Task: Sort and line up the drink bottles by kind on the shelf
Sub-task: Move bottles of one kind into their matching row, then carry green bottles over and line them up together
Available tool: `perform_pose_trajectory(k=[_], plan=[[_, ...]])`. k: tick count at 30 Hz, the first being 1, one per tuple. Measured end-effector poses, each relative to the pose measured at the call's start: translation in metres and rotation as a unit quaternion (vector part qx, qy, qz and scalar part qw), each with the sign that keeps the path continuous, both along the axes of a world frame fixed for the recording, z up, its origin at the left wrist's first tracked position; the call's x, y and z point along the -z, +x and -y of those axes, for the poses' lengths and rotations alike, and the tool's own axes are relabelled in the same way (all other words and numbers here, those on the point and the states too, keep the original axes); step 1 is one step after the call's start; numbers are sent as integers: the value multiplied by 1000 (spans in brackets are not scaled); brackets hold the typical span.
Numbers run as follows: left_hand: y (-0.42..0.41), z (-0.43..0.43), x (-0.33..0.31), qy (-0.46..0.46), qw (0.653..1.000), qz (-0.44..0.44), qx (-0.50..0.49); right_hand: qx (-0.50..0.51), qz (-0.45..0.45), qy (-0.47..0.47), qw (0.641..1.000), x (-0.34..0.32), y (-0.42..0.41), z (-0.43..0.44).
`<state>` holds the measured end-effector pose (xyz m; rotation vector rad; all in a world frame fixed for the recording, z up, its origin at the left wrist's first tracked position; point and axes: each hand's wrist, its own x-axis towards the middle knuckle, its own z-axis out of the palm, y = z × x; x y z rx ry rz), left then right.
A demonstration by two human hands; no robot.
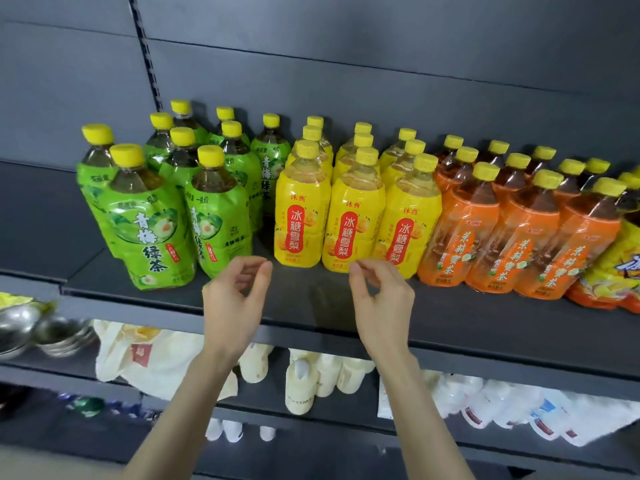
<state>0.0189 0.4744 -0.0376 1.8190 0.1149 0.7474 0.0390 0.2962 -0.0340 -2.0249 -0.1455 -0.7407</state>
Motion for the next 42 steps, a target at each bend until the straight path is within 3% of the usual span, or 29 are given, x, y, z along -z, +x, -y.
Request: perform_pose_trajectory(k=[8,13,20,25,30,37,42], plan=[[-23,-71,-20,4,995,53,-80,-96,14,38,995,-12,0,-79],[-11,-130,-21,-12,990,87,-110,-93,29,61,993,-14,14,-139],[22,-192,-10,15,999,26,-23,-11,-39,130,991,3,33,-203],[40,-202,-12,20,997,-25,70,-29,-67,176,982,-1,44,-222],[49,-209,-7,27,996,-24,78,-13,-60,154,986,-1,46,-217],[48,-210,-3,51,991,-33,120,100,-57,71,991,2,56,-206],[45,-212,8,1,986,-38,159,126,-50,43,990,3,66,-210]])
